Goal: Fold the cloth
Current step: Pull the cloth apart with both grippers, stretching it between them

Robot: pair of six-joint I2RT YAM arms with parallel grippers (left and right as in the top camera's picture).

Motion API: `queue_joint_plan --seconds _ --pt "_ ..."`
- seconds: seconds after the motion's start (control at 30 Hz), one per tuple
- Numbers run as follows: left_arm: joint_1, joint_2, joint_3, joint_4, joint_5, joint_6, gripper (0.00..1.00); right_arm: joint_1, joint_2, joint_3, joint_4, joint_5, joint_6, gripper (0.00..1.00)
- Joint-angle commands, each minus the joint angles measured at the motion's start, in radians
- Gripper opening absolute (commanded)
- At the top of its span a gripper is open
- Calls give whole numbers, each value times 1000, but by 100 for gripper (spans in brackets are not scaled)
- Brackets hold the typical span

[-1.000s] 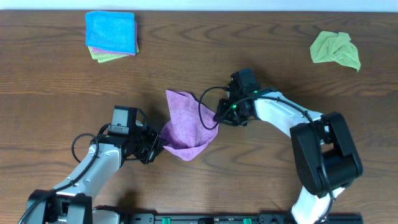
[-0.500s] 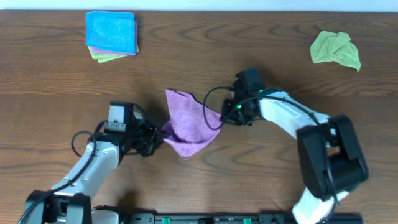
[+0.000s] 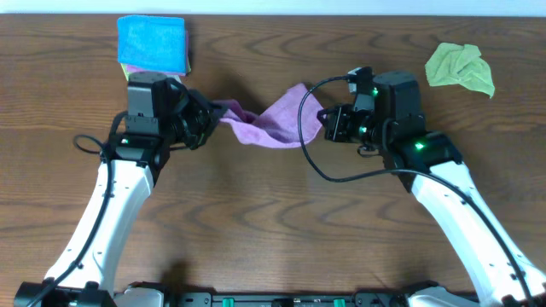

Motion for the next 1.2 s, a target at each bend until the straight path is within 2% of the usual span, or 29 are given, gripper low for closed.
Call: queue_joint_plan --seconds 0.0,0.23,0.57,0.73,1.17 --pt "4 0 43 0 -66 40 6 -3 -13 3 11 27 -3 1" --pt "4 2 48 25 -153 40 6 -11 -13 35 123 97 7 1" --pt "4 140 70 240 -193 1 6 -73 64 65 239 136 -8 1" --pt "2 261 179 293 -194 -6 6 -97 167 137 272 136 -43 1" --pt "2 481 521 294 -193 4 6 -147 355 409 279 185 -121 1"
